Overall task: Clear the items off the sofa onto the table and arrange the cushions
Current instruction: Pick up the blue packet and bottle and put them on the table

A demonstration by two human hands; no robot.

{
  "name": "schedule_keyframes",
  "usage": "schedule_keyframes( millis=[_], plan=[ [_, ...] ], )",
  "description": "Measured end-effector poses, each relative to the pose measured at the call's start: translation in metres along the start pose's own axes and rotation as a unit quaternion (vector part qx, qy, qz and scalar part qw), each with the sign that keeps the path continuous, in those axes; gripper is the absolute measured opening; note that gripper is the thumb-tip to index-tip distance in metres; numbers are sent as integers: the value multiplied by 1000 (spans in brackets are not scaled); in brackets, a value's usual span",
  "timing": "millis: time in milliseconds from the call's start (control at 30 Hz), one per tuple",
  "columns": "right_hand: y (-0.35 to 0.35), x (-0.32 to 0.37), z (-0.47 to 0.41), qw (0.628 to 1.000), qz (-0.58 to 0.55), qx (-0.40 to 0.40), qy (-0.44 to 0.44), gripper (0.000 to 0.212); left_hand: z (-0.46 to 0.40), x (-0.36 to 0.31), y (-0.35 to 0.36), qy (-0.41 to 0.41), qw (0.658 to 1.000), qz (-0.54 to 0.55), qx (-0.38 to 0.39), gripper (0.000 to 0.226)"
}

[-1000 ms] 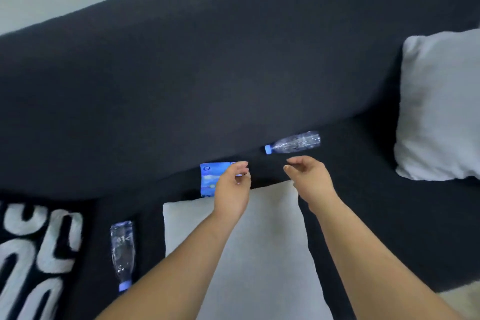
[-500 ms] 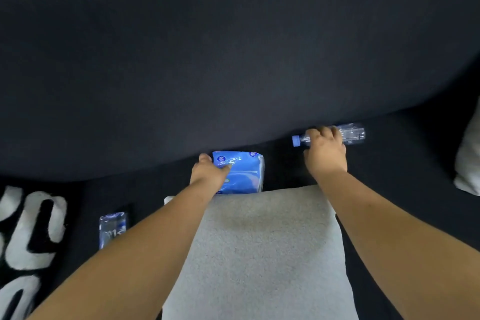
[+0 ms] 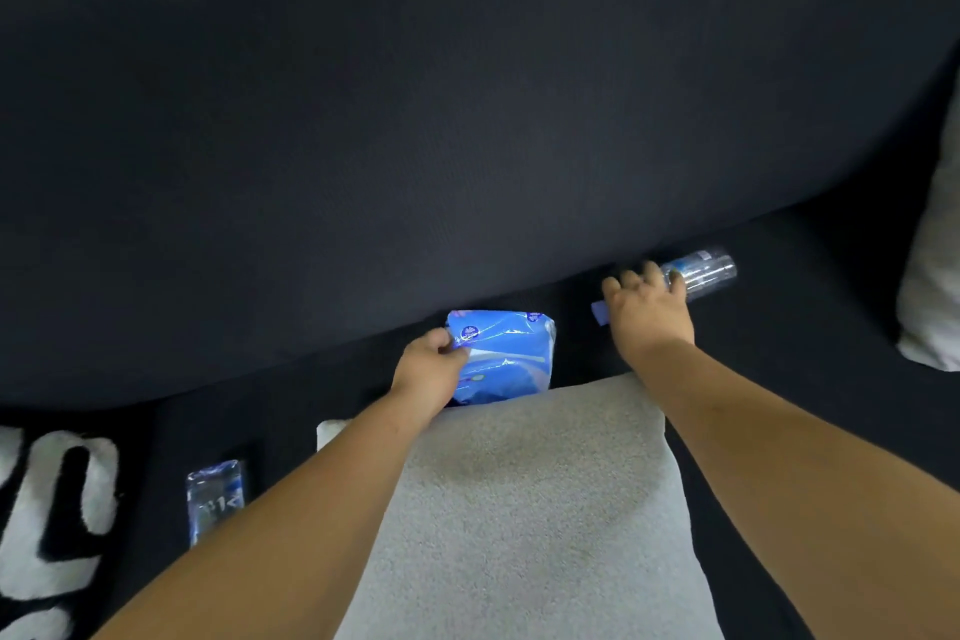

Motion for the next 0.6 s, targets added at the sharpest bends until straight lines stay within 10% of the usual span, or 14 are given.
schedule_keyframes(
  millis=[167,433,600],
  plan=[
    [-7,-23,17,998,-28,29,46,31,15,-34,13,43,998,45,2,11],
    [-74,-102,64,895,-330,-226,199,24,54,-110,59,85,993,70,48,55],
    [-18,-136,95,915,-329,-64,223,51,67,-130,80,107,991,63,56,47]
  ],
)
Point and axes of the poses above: each hand's wrist, its own z-axis away from the middle knuckle, its own y-axis out of the palm, x = y × z, the point moved 10 cm from there along -z, towards the middle knuckle, and after that the axes turned 10 degrees about -x, right-handed, at the moved point
